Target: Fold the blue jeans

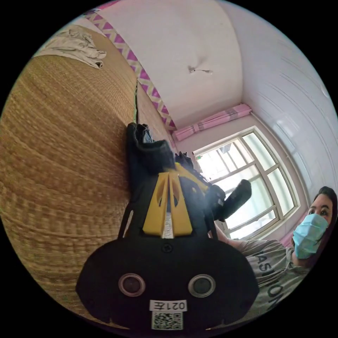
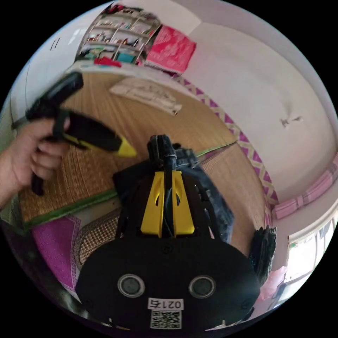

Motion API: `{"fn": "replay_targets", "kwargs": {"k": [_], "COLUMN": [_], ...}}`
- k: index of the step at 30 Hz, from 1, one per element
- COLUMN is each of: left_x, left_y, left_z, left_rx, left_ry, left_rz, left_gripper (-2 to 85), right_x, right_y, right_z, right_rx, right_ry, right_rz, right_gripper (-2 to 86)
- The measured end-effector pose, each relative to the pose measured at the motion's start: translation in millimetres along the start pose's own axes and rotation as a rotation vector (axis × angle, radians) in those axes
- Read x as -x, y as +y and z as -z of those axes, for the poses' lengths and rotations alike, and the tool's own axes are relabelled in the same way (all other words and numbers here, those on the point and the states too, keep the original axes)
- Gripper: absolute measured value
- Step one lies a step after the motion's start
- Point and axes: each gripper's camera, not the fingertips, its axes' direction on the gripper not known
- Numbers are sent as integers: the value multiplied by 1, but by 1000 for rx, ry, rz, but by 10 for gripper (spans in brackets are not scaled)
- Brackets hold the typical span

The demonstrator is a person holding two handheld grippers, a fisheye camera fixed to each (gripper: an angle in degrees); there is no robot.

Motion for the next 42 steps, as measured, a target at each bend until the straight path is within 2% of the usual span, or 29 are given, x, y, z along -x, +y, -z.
{"fn": "replay_targets", "kwargs": {"k": [5, 8, 11, 13, 14, 16, 17, 19, 21, 22, 24, 26, 29, 32, 34, 36, 37, 40, 42], "left_x": [9, 1, -7, 6, 29, 66, 78, 89, 90, 90, 95, 107, 115, 87, 83, 100, 113, 120, 106], "left_y": [20, 12, -11, -25, -32, -26, -19, -10, -2, 4, 9, 15, 21, 29, 36, 44, 47, 43, 36], "left_z": [27, 18, -11, -42, -67, -91, -90, -86, -88, -90, -93, -95, -91, -90, -106, -119, -119, -114, -97], "left_rx": [55, 37, 47, 96, 164, 243, 220, 208, 193, 184, 176, 174, 154, 122, 190, 235, 228, 231, 148], "left_ry": [-107, -38, 21, -25, -111, -227, -220, -195, -215, -235, -233, -199, -168, -113, -195, -258, -205, -170, -126], "left_rz": [-49, -113, -163, -122, -48, 46, 28, 43, 26, 10, 8, 40, 136, 26, -20, -11, 24, 70, -9], "left_gripper": [-10, -9, -9, -9, -9, -9, -9, -9, -9, -9, -9, -9, -9, -9, -9, -9, -9, -7, -4], "right_x": [37, 70, 87, 83, 79, 67, 50, 7, -42, -50, -56, -59, -62, -84, -108, -123, -126, -154, -196], "right_y": [-22, -22, -14, -13, -10, 0, 13, 47, 102, 115, 166, 195, 208, 236, 264, 307, 319, 352, 392], "right_z": [16, -26, -32, -33, -33, -27, -15, 4, -9, -22, -81, -97, -109, -87, -96, -170, -174, -184, -176], "right_rx": [-70, 6, -15, 0, 15, 42, 33, -21, 56, 108, 234, 180, 243, 81, 36, 203, 150, 189, 46], "right_ry": [156, 73, 101, 45, 4, -68, -64, 44, 94, 70, -101, -138, -125, -24, 3, -82, -94, -171, -239], "right_rz": [19, 92, 104, 90, 89, 102, 53, -137, -315, -329, -338, -369, -317, -393, -490, -477, -487, -490, -619], "right_gripper": [31, 36, 45, 50, 52, 44, 21, 7, 3, 2, -2, -5, -7, -9, -9, -9, -9, -6, 3]}}
